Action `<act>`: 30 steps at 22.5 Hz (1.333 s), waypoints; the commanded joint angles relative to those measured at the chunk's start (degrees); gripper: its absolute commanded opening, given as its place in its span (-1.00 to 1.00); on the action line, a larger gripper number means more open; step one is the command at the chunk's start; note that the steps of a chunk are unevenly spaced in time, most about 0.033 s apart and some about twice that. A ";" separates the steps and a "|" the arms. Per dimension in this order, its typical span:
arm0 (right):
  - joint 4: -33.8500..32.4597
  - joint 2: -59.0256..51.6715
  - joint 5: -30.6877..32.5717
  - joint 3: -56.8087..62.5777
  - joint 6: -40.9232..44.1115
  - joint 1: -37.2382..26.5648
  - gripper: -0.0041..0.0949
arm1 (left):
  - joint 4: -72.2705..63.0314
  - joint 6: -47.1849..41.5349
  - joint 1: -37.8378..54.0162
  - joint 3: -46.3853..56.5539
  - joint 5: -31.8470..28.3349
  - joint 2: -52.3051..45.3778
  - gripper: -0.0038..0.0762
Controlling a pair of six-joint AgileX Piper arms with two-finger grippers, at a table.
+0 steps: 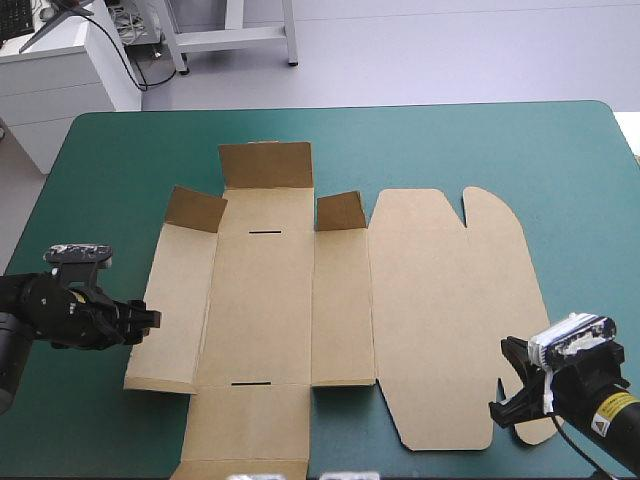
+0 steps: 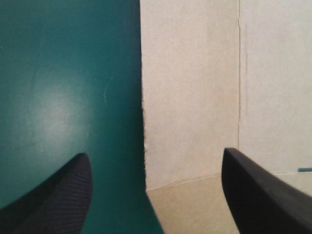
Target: Fold the box
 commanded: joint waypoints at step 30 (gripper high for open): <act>2.16 -11.40 1.60 -1.53 -3.41 -0.03 -0.92 | -35.99 24.65 13.79 5.02 4.14 20.97 -0.01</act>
